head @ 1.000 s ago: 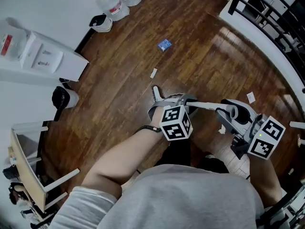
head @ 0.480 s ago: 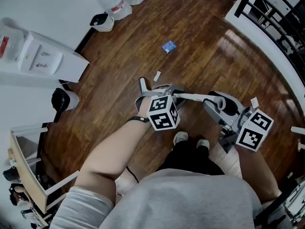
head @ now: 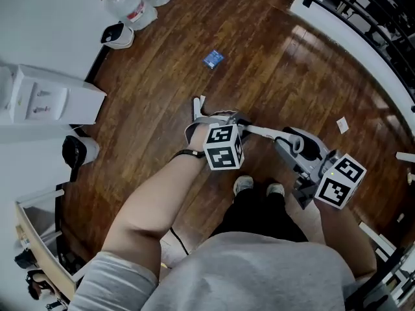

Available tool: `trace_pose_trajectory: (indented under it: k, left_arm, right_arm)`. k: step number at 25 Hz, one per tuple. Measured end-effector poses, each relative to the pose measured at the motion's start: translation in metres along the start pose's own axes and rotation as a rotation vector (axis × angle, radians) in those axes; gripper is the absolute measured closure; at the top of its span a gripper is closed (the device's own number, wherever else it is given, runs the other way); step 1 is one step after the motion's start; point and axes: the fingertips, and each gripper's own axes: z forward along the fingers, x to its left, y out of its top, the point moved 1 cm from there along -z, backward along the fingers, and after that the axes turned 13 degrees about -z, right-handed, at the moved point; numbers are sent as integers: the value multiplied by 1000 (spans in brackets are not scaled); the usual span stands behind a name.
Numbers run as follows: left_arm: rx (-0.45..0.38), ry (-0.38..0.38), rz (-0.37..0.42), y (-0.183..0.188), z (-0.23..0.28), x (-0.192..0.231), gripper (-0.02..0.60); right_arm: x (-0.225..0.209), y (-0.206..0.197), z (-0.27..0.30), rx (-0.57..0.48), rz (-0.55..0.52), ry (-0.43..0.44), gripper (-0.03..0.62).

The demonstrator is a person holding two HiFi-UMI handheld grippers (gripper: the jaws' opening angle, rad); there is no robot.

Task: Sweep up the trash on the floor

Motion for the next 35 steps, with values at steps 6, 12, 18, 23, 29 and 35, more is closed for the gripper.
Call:
trace_pose_trajectory:
  k: [6,12,18,23,29,35]
  left_arm:
    - [-7,-57,51,21,24,-7,503]
    - [-26,-91,90,65,42,-28,503]
    - [-68,-140,147,134,70,-65,503]
    - [-106,-194,211,203,96,-118,503]
    - [-144,-290,330,297,137,-212,503]
    - [-180,-396,441,377,165,-310,502]
  right_arm:
    - [-25,-7,-27,-7,54,-77,450]
    - [-37,-4,-74,-36,64,-129,450]
    - [-56,1,-152,-76,80,-212,451]
    - [-62,-2,-239,-118,78,-299,450]
    - [-62,-19,-371,-175,103,-442,450]
    - [-49,-33,-491,-240,128,-601,448]
